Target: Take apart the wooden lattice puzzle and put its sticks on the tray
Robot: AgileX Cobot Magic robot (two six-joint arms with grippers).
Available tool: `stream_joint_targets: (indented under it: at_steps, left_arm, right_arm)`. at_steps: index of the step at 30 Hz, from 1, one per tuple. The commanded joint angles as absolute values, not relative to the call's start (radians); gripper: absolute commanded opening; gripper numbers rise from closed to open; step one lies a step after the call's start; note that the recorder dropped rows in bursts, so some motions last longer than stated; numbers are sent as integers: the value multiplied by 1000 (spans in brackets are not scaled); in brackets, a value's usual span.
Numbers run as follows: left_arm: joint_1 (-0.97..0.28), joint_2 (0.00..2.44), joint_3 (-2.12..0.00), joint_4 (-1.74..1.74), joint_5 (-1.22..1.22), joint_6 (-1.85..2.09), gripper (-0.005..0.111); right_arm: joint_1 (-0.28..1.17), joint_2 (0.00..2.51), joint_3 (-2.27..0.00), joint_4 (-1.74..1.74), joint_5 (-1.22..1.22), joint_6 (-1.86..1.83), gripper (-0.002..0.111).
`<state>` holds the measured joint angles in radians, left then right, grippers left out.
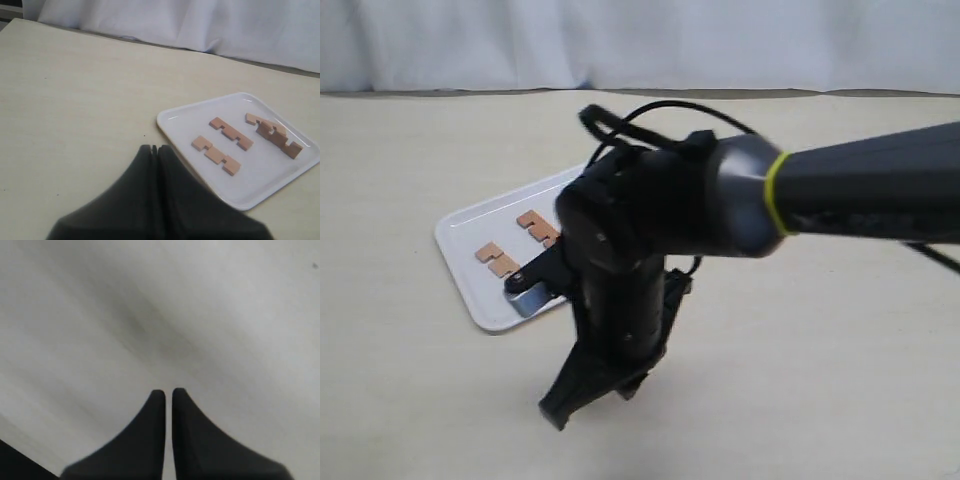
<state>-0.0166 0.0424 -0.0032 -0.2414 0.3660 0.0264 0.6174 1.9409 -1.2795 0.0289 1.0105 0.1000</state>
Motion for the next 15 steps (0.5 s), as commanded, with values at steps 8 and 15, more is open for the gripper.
stream_joint_targets:
  at_steps: [8, 15]
  left_arm:
    - [-25, 46, 0, -245, 361, 25, 0]
    - [-25, 46, 0, -245, 361, 25, 0]
  right_arm:
    - [182, 1505, -966, 8, 912, 144, 5]
    - [-90, 1215, -828, -109, 846, 161, 5]
